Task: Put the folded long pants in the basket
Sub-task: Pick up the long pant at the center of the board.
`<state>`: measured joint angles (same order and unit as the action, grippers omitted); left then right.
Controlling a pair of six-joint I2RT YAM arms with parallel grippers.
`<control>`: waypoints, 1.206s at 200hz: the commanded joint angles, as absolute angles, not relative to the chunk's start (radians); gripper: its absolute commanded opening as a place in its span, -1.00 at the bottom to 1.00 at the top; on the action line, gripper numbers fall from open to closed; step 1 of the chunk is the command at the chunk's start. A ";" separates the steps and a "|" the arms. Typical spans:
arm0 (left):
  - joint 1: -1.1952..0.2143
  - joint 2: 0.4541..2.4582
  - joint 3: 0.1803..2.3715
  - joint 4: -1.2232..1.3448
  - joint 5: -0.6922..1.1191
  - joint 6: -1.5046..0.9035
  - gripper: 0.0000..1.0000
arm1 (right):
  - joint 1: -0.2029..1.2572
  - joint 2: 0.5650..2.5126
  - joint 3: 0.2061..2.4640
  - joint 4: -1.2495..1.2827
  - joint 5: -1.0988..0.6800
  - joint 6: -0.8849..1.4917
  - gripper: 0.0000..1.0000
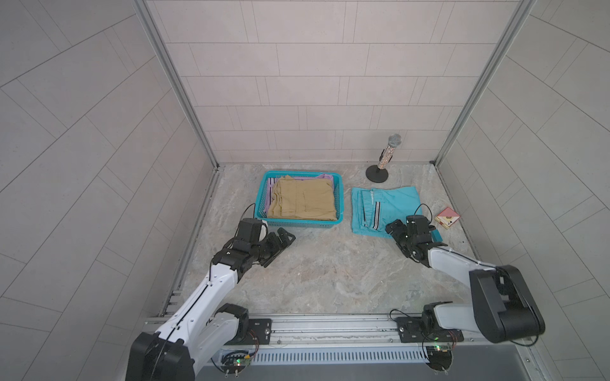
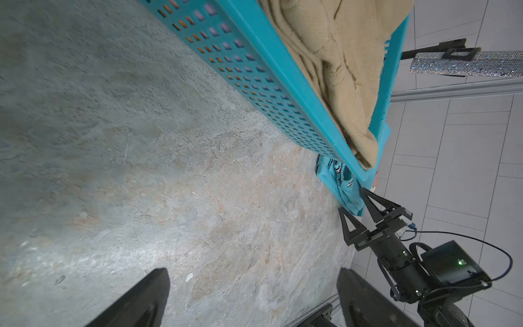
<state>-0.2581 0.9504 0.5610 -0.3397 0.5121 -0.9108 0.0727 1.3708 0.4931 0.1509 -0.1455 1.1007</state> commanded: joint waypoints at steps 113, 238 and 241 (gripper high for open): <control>-0.341 0.990 0.564 -0.255 0.529 -0.950 0.90 | 0.027 1.168 0.428 -0.365 -0.265 1.115 -1.00; -0.745 1.412 0.549 0.193 0.392 -1.143 0.99 | 0.318 0.723 0.262 -0.730 -0.383 1.245 -1.00; -0.751 1.418 0.546 0.200 0.387 -1.145 1.00 | 0.328 0.709 0.255 -0.733 -0.380 1.256 -1.00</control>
<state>-0.7193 1.3762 0.5617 0.0769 0.4179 -1.1004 0.2623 0.7757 0.3157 -0.6323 -0.3740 1.1694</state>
